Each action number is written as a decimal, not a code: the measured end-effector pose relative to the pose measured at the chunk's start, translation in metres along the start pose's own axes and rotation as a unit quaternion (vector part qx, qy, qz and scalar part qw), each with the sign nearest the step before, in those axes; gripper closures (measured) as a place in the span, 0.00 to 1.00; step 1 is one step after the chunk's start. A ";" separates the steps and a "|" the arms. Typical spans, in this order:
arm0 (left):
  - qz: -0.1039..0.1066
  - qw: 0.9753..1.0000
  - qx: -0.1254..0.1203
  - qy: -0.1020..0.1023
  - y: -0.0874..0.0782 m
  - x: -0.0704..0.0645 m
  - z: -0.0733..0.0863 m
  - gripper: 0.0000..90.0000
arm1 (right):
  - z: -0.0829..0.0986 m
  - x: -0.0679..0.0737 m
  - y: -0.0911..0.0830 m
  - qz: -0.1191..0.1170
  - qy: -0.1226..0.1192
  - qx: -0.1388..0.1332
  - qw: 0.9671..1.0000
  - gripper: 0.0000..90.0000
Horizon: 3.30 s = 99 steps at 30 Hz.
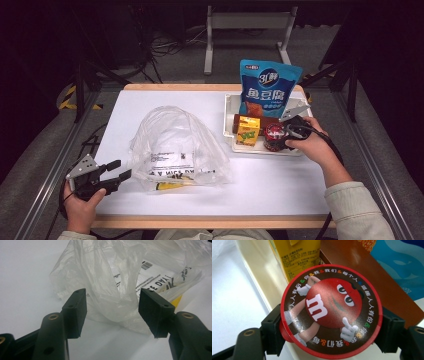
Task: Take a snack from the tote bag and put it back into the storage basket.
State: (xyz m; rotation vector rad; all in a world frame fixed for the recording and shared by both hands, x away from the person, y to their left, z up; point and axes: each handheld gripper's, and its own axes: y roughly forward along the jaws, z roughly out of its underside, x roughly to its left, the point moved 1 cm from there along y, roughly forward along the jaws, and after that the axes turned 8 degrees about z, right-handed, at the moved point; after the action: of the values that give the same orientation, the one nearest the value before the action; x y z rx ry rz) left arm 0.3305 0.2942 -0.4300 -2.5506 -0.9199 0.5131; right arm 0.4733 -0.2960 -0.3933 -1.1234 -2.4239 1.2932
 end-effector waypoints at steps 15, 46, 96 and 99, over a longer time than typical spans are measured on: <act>0.000 1.000 0.000 0.000 0.000 0.000 0.000 0.45 | 0.009 -0.006 0.002 0.004 -0.011 0.009 1.000 0.27; 0.000 1.000 -0.003 0.004 -0.001 -0.001 -0.001 0.45 | -0.006 -0.002 -0.059 0.044 -0.001 -0.087 0.995 0.19; 0.029 0.999 -0.031 0.027 -0.009 -0.007 -0.003 0.42 | 0.019 0.105 -0.041 -0.018 0.034 -0.197 0.980 0.20; 0.030 0.999 -0.032 0.028 -0.009 -0.008 -0.003 0.42 | 0.020 0.106 -0.037 -0.014 0.038 -0.191 0.981 0.20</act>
State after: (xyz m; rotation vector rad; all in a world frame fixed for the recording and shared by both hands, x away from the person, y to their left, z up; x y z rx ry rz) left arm 0.3213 0.2948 -0.4211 -2.6431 -0.8550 0.4323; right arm 0.3699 -0.2487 -0.3966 -1.1918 -2.6894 0.7754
